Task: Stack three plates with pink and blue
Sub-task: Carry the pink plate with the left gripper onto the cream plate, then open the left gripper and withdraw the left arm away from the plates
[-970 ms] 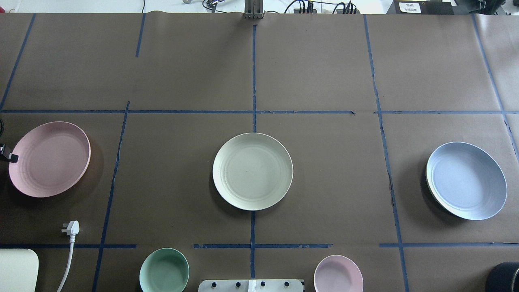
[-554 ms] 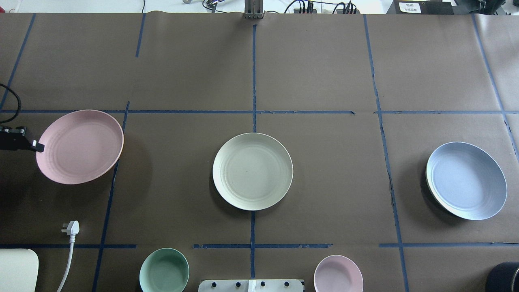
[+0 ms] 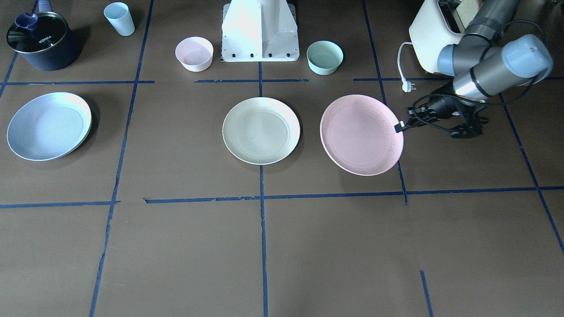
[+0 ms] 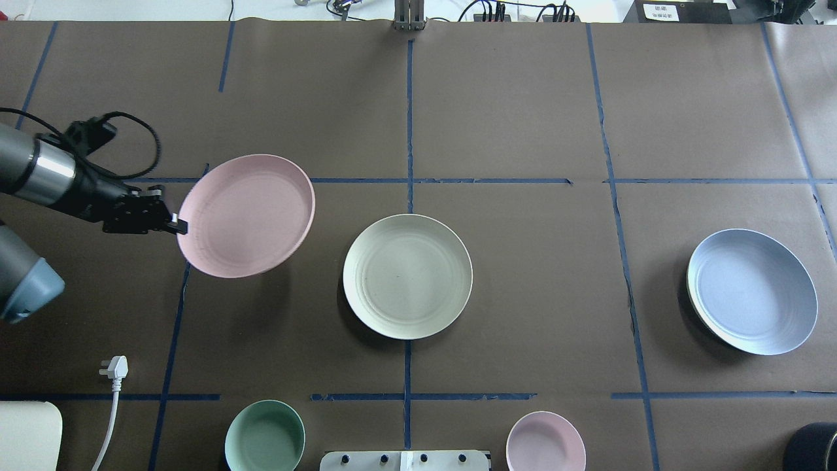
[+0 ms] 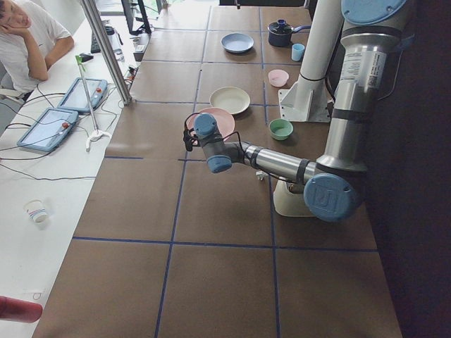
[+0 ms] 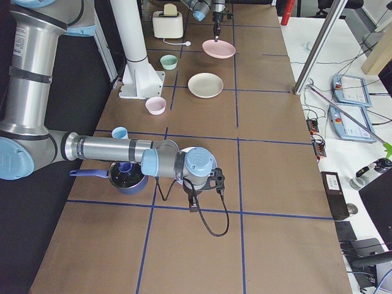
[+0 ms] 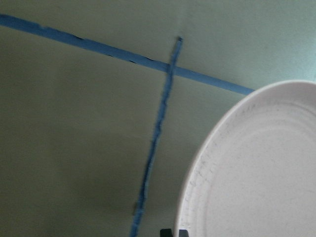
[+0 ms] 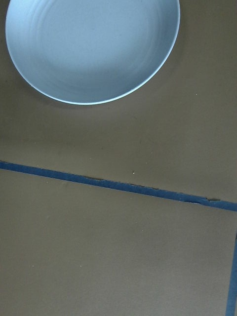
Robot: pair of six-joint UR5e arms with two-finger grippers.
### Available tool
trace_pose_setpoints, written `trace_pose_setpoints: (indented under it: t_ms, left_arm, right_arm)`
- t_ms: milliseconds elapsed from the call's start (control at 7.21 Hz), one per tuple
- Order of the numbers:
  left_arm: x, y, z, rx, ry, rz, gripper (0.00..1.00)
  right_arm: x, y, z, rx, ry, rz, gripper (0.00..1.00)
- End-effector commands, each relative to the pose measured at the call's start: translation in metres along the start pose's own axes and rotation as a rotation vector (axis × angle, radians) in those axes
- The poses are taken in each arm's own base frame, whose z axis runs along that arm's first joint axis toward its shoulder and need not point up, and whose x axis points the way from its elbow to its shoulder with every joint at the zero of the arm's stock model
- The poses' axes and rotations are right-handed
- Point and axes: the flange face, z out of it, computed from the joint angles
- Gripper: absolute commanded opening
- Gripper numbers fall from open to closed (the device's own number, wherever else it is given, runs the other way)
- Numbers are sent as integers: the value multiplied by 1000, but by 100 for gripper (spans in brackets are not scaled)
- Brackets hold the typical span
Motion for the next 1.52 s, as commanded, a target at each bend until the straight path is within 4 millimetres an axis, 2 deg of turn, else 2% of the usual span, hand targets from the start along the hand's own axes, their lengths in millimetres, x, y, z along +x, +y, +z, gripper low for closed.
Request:
trace_pose_setpoints:
  t_ms: [0,139,277,554,832,970,1109,1248,1386]
  left_arm:
    - [117,55,67,21,-22,-35,0]
    - [141,90,109,21,-55,-16,0]
    - [159,110,134,21,-80,-6,0]
    - [162,116,139,13,-83,0,1]
    - [167,118,141,3,-81,16,99]
    - [160,110,137,8,-96,7,100]
    - [154,84,113,-11,-142,65,100]
    - [136,45,70,-19,-194,157,100]
    - [97,29,38,-13,-259,290,100]
  right_arm:
    - [1,0,1,-1,0,1,100]
    - [3,1,3,-6,-1,7,100]
    - [4,1,4,-7,-1,8,100]
    - [7,1,7,-14,-1,13,100]
    - [8,0,8,-14,-2,14,100]
    - [6,-3,5,-9,-1,8,100]
    - [4,-6,4,-5,-1,4,100]
    - [2,-12,1,2,0,-6,100]
    - [-1,-12,-1,6,-8,-11,100]
